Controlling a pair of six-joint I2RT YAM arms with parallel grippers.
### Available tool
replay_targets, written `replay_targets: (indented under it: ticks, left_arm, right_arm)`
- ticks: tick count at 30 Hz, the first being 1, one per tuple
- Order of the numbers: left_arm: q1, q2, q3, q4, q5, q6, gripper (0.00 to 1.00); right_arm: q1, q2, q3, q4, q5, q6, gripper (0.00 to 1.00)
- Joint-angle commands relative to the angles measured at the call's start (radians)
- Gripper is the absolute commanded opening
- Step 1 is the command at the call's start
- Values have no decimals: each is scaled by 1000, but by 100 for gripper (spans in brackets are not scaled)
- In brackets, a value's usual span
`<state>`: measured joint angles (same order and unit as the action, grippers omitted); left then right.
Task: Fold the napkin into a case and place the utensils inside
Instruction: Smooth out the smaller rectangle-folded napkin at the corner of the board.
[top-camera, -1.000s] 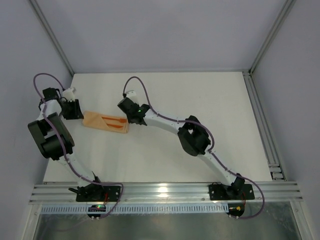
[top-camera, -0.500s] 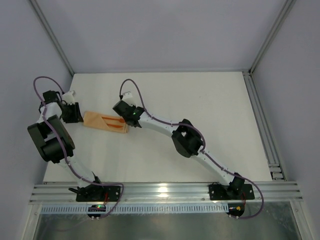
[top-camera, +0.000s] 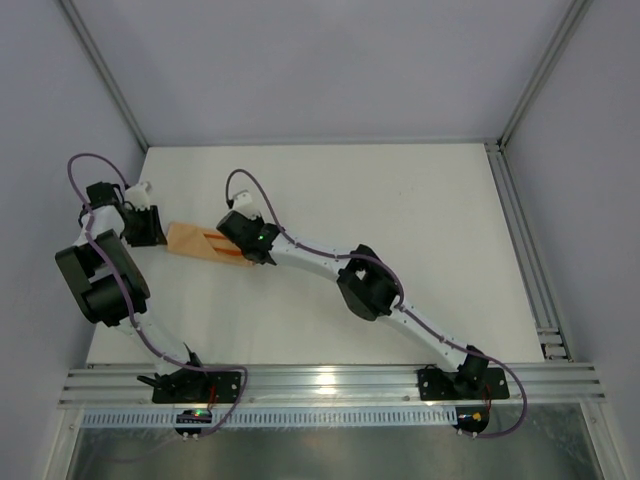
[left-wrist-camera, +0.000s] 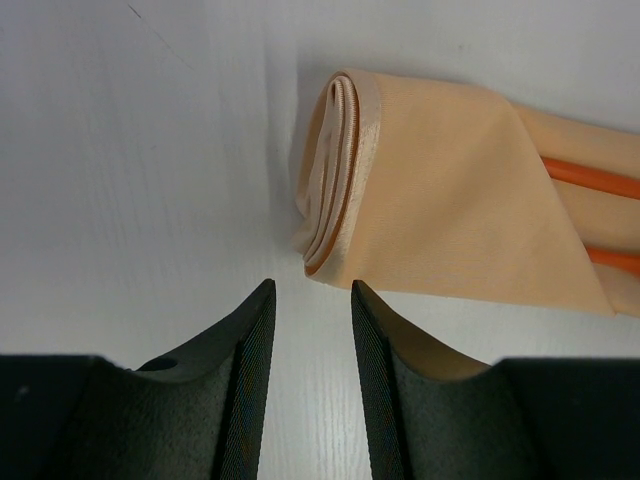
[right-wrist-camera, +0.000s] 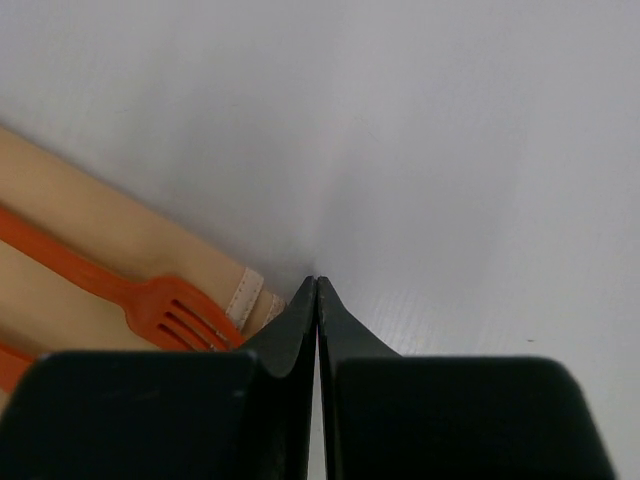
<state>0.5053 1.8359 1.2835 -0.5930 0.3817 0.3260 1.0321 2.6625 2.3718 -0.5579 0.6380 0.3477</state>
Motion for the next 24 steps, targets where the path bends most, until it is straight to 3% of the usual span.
replay_targets:
  ticks: [1, 4, 8, 16, 19, 24]
  left_arm:
    - [4, 3, -3, 35, 16, 18, 39]
    - [4, 3, -4, 38, 19, 21, 39]
    - [4, 8, -4, 39, 19, 24, 39]
    - [6, 2, -10, 30, 28, 24, 39]
    - [10, -12, -7, 18, 23, 24, 39]
    - [25, -69, -12, -2, -20, 27, 42]
  right_arm:
    - [3, 46, 55, 94, -1, -134, 3]
    - [19, 80, 101, 87, 43, -203, 3]
    - [23, 91, 93, 115, -8, -236, 3]
    - [37, 71, 90, 105, 87, -300, 3]
    - [31, 11, 52, 76, 118, -260, 3]
    - [8, -192, -169, 121, 244, -220, 8]
